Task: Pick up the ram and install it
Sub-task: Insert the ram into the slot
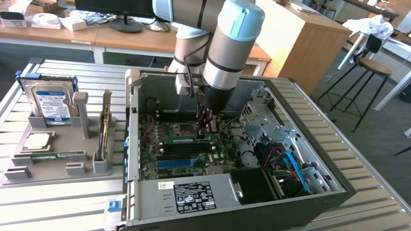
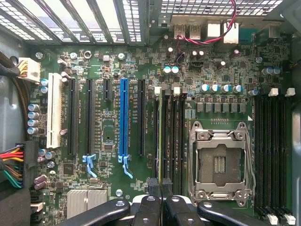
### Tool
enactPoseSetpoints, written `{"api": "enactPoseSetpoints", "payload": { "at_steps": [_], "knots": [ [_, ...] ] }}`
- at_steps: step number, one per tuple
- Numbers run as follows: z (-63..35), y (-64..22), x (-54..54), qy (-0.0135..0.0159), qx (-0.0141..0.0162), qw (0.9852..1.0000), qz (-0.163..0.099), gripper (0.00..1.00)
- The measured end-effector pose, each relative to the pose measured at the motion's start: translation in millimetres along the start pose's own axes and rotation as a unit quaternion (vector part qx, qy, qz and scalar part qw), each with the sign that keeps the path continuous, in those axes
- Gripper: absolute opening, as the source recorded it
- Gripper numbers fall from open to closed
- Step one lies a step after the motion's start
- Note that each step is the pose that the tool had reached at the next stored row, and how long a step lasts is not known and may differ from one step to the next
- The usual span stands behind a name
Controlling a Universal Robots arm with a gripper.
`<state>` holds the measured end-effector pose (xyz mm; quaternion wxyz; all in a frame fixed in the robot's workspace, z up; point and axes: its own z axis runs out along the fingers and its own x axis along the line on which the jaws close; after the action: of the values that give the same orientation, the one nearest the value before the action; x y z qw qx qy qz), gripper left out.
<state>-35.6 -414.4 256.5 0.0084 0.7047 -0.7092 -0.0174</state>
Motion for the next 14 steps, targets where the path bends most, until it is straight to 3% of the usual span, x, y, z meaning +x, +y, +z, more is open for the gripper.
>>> {"api": "enactPoseSetpoints", "payload": {
  "at_steps": [14],
  "knots": [
    [5.1, -0.2, -0.2, 0.0, 0.0, 1.0, 0.0, 0.11]
  ]
}}
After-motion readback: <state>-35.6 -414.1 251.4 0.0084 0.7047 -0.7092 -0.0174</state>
